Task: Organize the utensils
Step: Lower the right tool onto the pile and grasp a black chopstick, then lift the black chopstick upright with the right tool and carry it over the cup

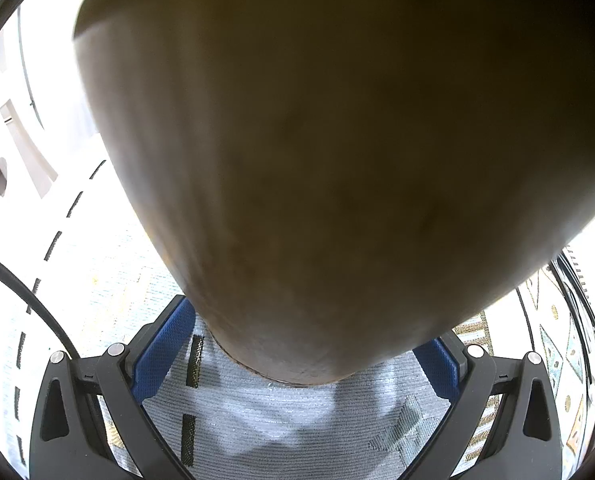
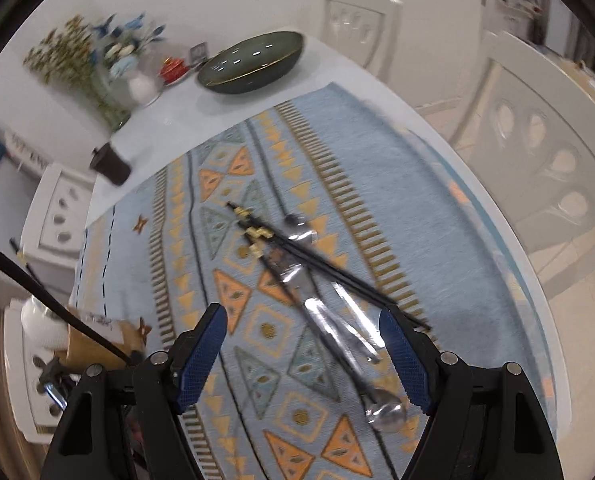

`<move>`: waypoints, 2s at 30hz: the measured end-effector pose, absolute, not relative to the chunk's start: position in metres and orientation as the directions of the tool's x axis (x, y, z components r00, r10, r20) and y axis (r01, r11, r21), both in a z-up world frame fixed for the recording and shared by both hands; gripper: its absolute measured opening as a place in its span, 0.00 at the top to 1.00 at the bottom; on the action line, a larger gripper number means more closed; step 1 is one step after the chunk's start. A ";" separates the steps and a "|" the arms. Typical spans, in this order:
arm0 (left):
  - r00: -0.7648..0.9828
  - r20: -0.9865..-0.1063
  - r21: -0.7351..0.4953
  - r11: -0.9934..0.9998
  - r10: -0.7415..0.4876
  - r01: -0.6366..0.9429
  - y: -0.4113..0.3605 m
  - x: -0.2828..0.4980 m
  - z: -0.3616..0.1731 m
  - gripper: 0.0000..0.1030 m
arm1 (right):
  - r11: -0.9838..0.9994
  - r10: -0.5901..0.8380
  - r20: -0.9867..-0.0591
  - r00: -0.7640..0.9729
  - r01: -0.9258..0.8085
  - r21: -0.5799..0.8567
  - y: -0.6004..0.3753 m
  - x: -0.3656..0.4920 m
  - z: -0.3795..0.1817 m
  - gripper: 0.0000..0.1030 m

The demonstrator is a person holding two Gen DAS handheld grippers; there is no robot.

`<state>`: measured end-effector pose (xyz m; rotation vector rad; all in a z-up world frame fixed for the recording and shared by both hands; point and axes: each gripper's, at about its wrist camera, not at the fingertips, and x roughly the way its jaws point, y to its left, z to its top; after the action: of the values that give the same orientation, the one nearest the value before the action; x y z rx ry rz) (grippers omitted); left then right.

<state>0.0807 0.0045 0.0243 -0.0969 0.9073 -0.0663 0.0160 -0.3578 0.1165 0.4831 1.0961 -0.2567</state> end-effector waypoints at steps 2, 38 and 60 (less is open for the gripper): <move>0.614 -0.783 -0.112 0.994 -0.098 0.016 0.005 0.081 0.024 0.01 | 0.869 0.044 -0.906 0.422 0.431 0.243 -0.363 0.014 0.111 0.45; 0.615 -0.783 -0.111 0.994 -0.097 0.016 0.003 0.080 0.023 0.01 | 0.999 -0.031 -0.974 0.222 -0.024 -0.037 -0.283 0.227 -0.002 0.81; 0.615 -0.783 -0.111 0.994 -0.097 0.016 0.002 0.080 0.023 0.01 | 0.986 0.013 -0.758 0.652 0.117 0.117 -0.322 0.060 0.169 0.93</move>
<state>0.0798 0.0023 0.0231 -0.0958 0.9066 -0.0658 0.0598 -0.3222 0.1690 0.1608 0.8593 -0.0594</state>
